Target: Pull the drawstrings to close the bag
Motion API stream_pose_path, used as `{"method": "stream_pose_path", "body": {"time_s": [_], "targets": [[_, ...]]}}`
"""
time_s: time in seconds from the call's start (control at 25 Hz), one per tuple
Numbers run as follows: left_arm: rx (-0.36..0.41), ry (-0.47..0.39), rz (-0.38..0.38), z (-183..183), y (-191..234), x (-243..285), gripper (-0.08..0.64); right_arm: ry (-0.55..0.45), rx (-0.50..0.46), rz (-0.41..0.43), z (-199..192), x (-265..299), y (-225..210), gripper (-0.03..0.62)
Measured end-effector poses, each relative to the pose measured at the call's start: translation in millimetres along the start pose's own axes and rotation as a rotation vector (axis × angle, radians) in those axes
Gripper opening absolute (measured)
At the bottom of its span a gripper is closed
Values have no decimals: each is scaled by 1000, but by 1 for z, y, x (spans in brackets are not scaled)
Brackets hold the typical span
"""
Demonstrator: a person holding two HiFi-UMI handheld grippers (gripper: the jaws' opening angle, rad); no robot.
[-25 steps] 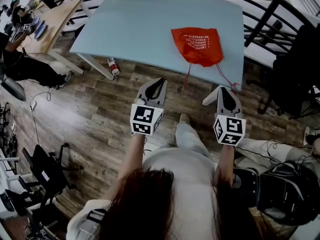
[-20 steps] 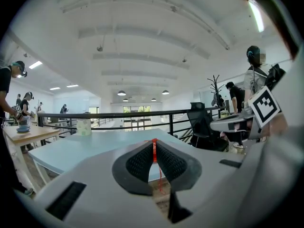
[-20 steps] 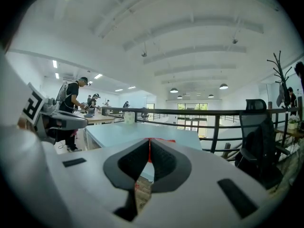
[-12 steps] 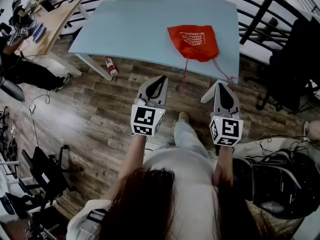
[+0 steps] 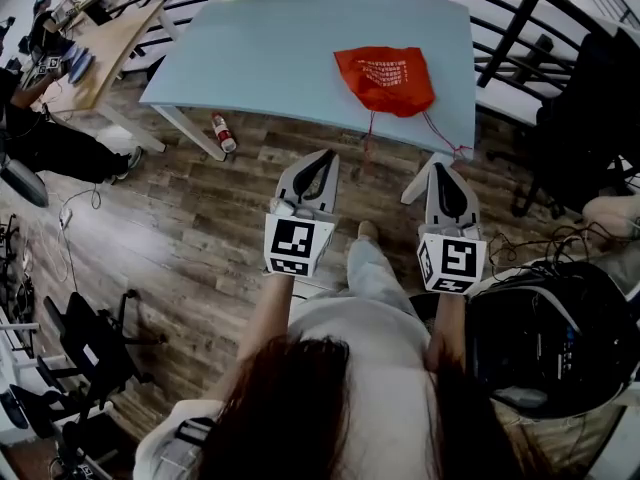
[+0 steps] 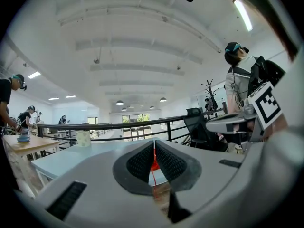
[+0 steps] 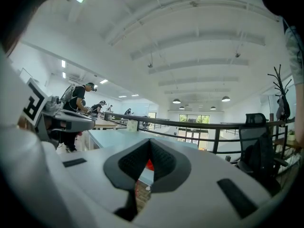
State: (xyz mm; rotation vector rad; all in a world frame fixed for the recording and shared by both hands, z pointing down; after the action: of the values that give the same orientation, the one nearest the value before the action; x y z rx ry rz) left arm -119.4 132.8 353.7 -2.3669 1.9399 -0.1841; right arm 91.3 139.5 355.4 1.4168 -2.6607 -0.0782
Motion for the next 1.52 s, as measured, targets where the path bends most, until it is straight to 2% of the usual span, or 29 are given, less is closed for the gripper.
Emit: {"method": "stream_pose_path", "body": {"time_s": [0.8,1.08,1.52], "targets": [[-13,-21,16,10,-15,-34,25,-45,-47,-7,21,-32,14,25],[-42,6,9,9,-11,-54,25,-42,-42,-8,22,-43,28,25],[-52,-9,10,13,-9,-73,25,-37,-39,-2,26,-51,38,25]]}}
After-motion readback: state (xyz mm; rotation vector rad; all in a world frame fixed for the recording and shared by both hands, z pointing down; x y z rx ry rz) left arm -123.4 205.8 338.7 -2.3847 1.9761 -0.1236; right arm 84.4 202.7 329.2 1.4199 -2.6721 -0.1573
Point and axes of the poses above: the fingertips, and each gripper's own axes: x forward along the fingers, y to its left, z out of its top, the point moved 5 cm from there along -x, backward along the fingers, and after that the axes turned 15 degrees about z, right-handed, at the moved point
